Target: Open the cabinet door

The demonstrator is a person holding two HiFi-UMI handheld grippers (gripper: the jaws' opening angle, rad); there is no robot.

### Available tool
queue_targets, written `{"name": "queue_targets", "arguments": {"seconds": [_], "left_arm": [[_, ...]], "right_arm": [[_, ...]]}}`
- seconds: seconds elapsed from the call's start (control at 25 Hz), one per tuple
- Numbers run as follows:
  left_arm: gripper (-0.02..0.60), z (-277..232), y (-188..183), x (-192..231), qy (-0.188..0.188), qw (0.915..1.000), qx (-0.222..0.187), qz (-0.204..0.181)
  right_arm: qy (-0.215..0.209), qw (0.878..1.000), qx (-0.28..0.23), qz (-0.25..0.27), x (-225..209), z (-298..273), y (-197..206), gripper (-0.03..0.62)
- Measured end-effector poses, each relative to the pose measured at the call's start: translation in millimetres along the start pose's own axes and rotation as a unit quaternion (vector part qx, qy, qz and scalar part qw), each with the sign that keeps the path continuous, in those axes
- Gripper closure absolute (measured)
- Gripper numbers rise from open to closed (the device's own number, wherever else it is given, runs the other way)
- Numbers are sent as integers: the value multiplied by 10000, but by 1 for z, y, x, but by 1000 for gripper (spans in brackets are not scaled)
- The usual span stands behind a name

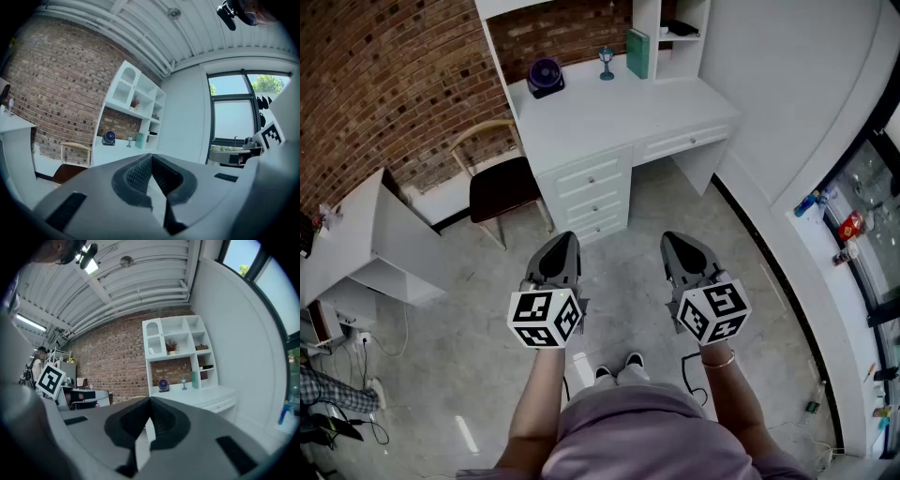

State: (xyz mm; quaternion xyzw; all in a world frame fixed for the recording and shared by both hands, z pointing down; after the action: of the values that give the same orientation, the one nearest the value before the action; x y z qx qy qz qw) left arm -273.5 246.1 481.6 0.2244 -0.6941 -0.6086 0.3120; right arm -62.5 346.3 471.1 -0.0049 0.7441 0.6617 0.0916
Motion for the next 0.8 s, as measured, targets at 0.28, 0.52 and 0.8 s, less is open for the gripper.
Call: {"name": "queue_targets", "arguments": {"seconds": [0.28,0.52,0.8], "left_arm": [[581,-8,8,-16,5,9999,151,-14],[581,-11,12,-27,53,9998,175,-88],[581,-20,9,-36,12,9998,138,-144]], "right_arm": [[-89,9999,46,-26,-13,4,1,592],[-191,9998,69,-24,-17,3,4,592],[-240,9997,-11,-20,-29,2,-2,592]]}}
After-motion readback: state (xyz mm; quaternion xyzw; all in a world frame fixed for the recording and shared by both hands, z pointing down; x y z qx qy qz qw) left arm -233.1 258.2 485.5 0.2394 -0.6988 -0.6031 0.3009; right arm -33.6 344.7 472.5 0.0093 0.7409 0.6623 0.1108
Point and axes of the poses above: the fingertips, and each gripper's own axes: z backward along the fingers, x to its left, y out of its underside, the point moved 7 cm from there along z, backward along the fingers, and after that the axes turned 3 degrees about -z, right-handed, at the moved point
